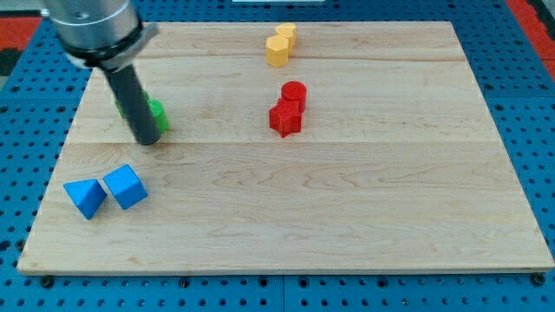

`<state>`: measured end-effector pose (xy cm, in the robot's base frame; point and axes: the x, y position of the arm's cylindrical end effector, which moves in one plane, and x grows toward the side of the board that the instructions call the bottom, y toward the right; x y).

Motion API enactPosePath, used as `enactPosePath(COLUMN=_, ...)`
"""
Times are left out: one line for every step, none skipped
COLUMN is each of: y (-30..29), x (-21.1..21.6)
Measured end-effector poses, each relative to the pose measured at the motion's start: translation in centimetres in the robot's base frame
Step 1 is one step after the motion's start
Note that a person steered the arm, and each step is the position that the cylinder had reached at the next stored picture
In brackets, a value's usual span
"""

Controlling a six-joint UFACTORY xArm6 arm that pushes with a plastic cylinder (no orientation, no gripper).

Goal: Slide the green star and green circle left a bit

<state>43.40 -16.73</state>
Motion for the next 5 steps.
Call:
enactPosePath(y=0.1, x=-4.5)
enactPosePath(y=1.6, x=-3.1)
enactPosePath(y=6.7, x=-3.9)
enactPosePath(y=6.9, x=-7.0)
enactPosePath(y=2.1, x=-8.0)
